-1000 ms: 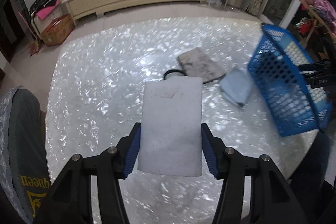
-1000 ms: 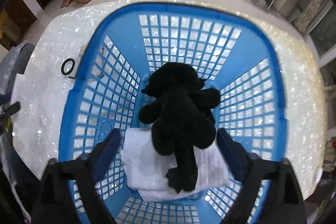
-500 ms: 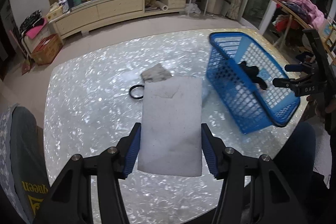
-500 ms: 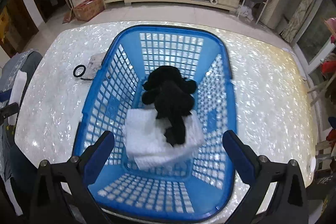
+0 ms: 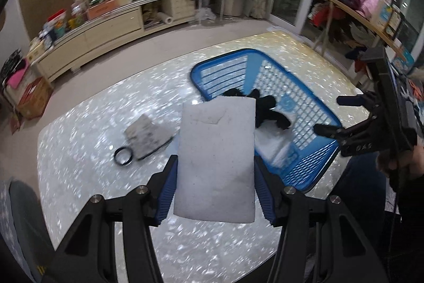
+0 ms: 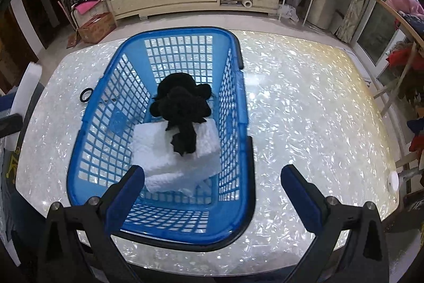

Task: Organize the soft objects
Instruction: 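Carry the white sponge block with the left gripper over the basket and release it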

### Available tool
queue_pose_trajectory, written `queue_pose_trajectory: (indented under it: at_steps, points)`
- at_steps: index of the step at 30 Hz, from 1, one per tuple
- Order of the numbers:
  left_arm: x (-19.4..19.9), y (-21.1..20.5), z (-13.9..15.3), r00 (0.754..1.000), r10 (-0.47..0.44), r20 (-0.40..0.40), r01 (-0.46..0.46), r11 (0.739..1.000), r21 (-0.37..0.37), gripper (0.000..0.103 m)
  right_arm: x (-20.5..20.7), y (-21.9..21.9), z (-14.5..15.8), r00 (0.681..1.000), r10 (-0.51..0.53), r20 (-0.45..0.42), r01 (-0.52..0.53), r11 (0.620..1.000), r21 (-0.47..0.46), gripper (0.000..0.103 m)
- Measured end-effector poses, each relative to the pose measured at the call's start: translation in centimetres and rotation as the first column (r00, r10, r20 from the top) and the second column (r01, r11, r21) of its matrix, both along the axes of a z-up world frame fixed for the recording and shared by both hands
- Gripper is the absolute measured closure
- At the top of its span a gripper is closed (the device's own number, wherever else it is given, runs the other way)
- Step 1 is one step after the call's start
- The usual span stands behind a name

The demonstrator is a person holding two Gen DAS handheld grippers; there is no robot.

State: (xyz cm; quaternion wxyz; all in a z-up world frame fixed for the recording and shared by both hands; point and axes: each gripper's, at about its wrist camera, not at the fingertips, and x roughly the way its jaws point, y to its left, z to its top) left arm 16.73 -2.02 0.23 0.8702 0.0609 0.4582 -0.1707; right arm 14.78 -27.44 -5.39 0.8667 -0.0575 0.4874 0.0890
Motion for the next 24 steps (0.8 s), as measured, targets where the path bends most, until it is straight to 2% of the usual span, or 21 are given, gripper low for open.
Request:
queue_pose_trajectory:
  at_steps: [9,15,24]
  points:
    - [4.0,-6.4,-0.6,0.992,-0.124,-0.025,0.125,0.992,0.033,0.051,0.8,-2.0,-1.4,0.998,-0.057,0.039,0.057,0.998,-0.01,0.0]
    - [7.0,-9.0,-1.9,0.984,-0.167,-0.055,0.168,0.986,0.016,0.051,1.1,-3.4,-2.2,0.997,-0.077,0.016,0.077,0.997,0.029,0.0]
    - [11.5,-11.9,-5.3,0.978,-0.178,-0.107,0.185,0.981,0.065,0.051,1.5,-4.3,-3.0,0.996,-0.087,-0.013,0.088,0.994,0.072,0.0]
